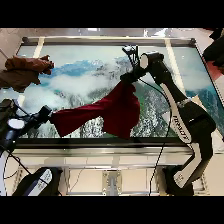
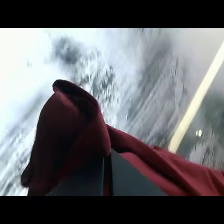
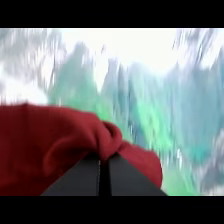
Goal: Fold the shirts.
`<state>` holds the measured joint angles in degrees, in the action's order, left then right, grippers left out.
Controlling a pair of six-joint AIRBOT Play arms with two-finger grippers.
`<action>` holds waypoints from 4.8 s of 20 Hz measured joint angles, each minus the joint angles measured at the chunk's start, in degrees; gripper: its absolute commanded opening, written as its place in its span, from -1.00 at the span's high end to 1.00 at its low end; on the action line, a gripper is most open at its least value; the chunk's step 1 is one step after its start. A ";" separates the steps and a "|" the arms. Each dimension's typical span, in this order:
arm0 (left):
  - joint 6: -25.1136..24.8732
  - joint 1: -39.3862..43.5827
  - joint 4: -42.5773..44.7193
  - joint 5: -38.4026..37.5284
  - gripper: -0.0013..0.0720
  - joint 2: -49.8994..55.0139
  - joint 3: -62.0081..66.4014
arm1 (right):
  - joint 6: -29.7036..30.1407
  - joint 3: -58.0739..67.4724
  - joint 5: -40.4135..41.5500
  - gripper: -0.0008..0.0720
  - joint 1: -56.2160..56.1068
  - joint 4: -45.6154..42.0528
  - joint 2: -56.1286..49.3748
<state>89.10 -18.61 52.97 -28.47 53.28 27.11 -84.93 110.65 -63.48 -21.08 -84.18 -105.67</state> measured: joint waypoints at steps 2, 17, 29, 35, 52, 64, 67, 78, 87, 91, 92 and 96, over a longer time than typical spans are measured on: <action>-0.02 0.00 -0.46 4.13 0.94 1.27 1.33 | -1.57 0.00 8.85 0.94 0.00 0.02 -1.05; 0.00 -8.57 9.35 -3.89 -0.70 -8.96 9.55 | -1.44 1.11 -20.90 -0.34 13.33 -2.56 6.36; 1.62 -21.79 11.34 -23.76 -0.70 -20.96 3.65 | 9.03 -69.72 16.57 -0.34 19.96 46.18 33.83; 1.99 -22.08 8.41 -24.65 -0.70 -18.18 1.84 | 24.55 -73.59 21.75 -0.34 15.98 71.71 26.95; 1.97 -22.08 4.02 -26.84 -0.70 -12.57 1.53 | 25.66 -64.61 15.50 -0.21 15.85 71.95 16.02; 1.95 -22.08 3.58 -26.36 -0.70 -12.55 -2.69 | 19.56 -64.06 32.13 0.94 5.92 72.96 15.41; 1.92 -21.81 0.33 -23.61 -0.64 -12.48 -7.74 | 19.32 -62.49 32.92 0.94 5.62 73.40 15.39; -8.76 -7.54 -14.01 -10.01 -0.39 4.31 -7.45 | 19.96 -56.61 27.78 0.94 5.51 70.16 15.39; -12.00 -5.95 -20.17 -8.63 0.94 7.10 -0.46 | 22.62 -55.25 25.05 0.94 6.54 63.95 19.80; -14.95 -11.08 -21.33 -17.86 0.94 -2.19 9.55 | 23.23 -52.74 19.17 0.94 9.55 54.34 32.06; -15.39 -12.98 -21.42 -20.79 0.94 -4.87 12.61 | 22.60 -51.93 16.61 0.94 10.47 51.80 36.37; -16.11 -22.51 -21.79 -30.86 0.94 -15.56 26.43 | 19.10 -46.03 10.16 0.95 12.22 44.98 53.59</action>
<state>72.99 -41.12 31.18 -59.33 37.71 53.54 -65.82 64.62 -53.32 -8.86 -39.20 -52.07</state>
